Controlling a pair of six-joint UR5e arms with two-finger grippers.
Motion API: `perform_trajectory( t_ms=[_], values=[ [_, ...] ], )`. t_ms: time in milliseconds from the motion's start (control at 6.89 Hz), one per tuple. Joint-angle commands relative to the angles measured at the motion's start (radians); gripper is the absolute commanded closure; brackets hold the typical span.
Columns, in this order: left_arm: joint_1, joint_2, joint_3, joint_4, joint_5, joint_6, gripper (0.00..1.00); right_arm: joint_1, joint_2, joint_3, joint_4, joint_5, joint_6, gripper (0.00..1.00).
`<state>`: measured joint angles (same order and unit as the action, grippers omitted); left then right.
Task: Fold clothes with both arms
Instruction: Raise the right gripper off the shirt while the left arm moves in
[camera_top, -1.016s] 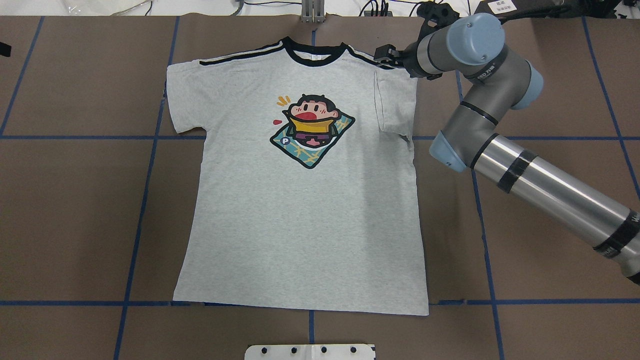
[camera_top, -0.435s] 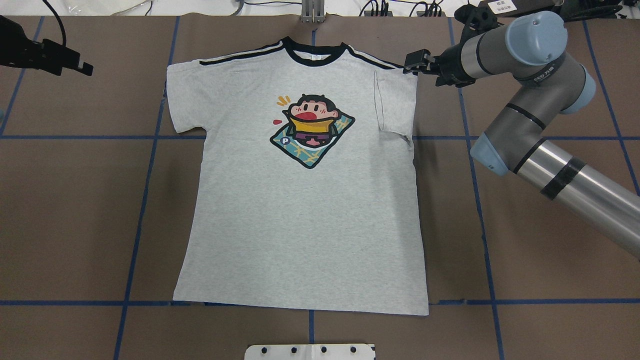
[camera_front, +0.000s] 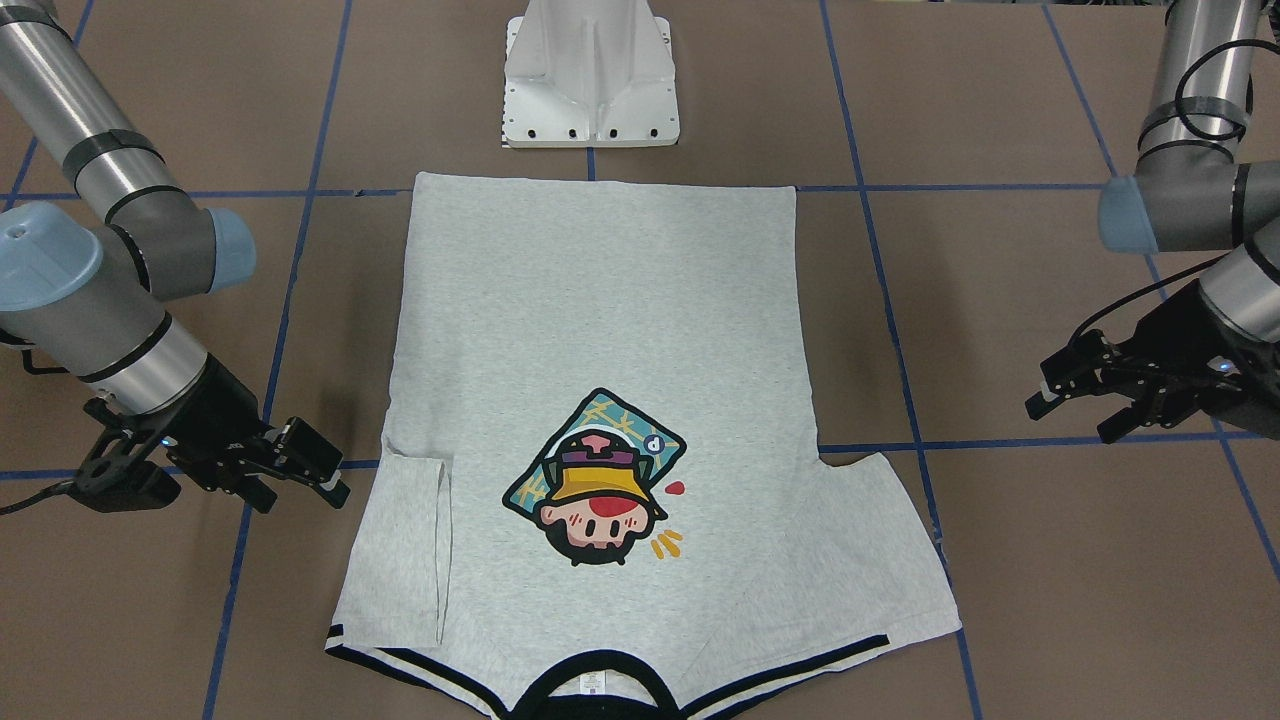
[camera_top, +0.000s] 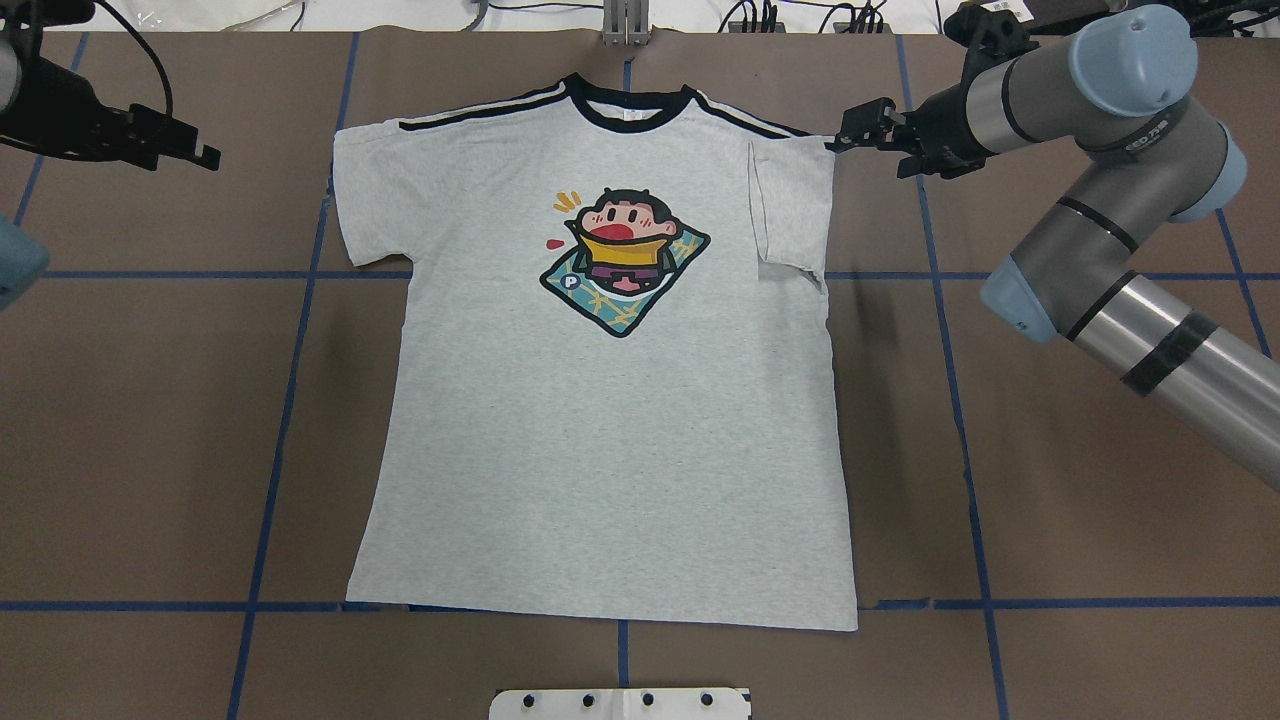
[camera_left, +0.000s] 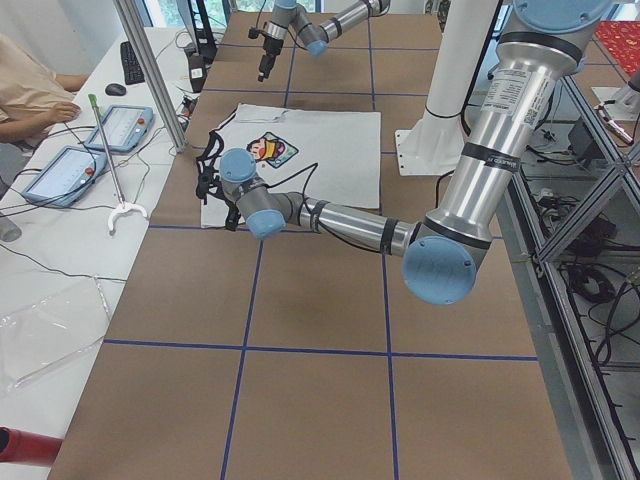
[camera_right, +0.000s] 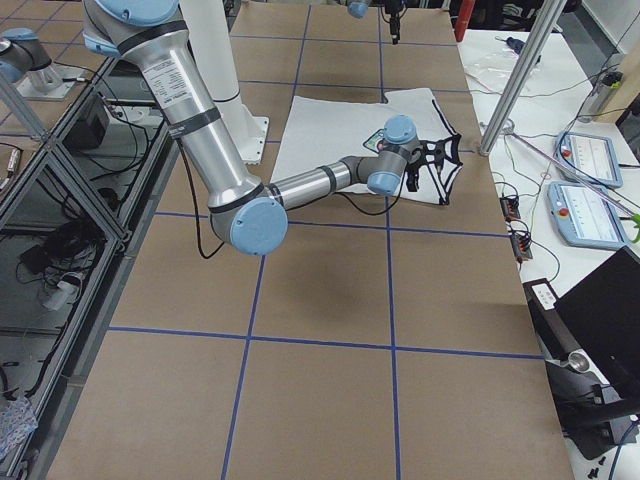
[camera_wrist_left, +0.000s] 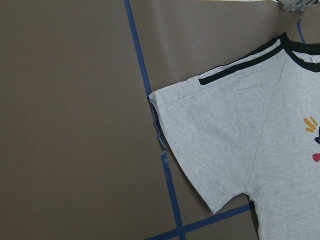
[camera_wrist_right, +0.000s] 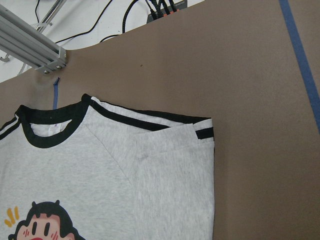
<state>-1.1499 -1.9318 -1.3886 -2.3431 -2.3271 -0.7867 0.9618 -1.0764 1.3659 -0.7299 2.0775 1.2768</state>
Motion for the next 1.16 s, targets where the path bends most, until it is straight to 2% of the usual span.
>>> perform_trajectory(
  t_ms=[0,145,290,581,726,871,1016],
  values=[
    [0.045,-0.113,0.161,-0.007,0.08,-0.048,0.0,0.017,-0.054,0.062,0.0,0.019,-0.001,0.0],
    [0.055,-0.166,0.233,-0.019,0.151,-0.075,0.0,0.018,-0.071,0.088,0.0,0.016,-0.001,0.0],
    [0.071,-0.188,0.293,-0.085,0.187,-0.118,0.0,0.018,-0.089,0.102,0.0,0.013,-0.001,0.0],
    [0.122,-0.297,0.492,-0.22,0.192,-0.146,0.0,0.018,-0.108,0.125,0.0,0.0,0.001,0.0],
    [0.139,-0.343,0.575,-0.281,0.231,-0.148,0.01,0.018,-0.125,0.142,0.0,0.001,-0.001,0.0],
    [0.147,-0.381,0.627,-0.288,0.248,-0.148,0.04,0.018,-0.126,0.143,0.0,0.0,-0.001,0.0],
    [0.148,-0.4,0.66,-0.292,0.267,-0.148,0.12,0.018,-0.126,0.142,0.0,0.0,-0.001,0.0]
  ],
)
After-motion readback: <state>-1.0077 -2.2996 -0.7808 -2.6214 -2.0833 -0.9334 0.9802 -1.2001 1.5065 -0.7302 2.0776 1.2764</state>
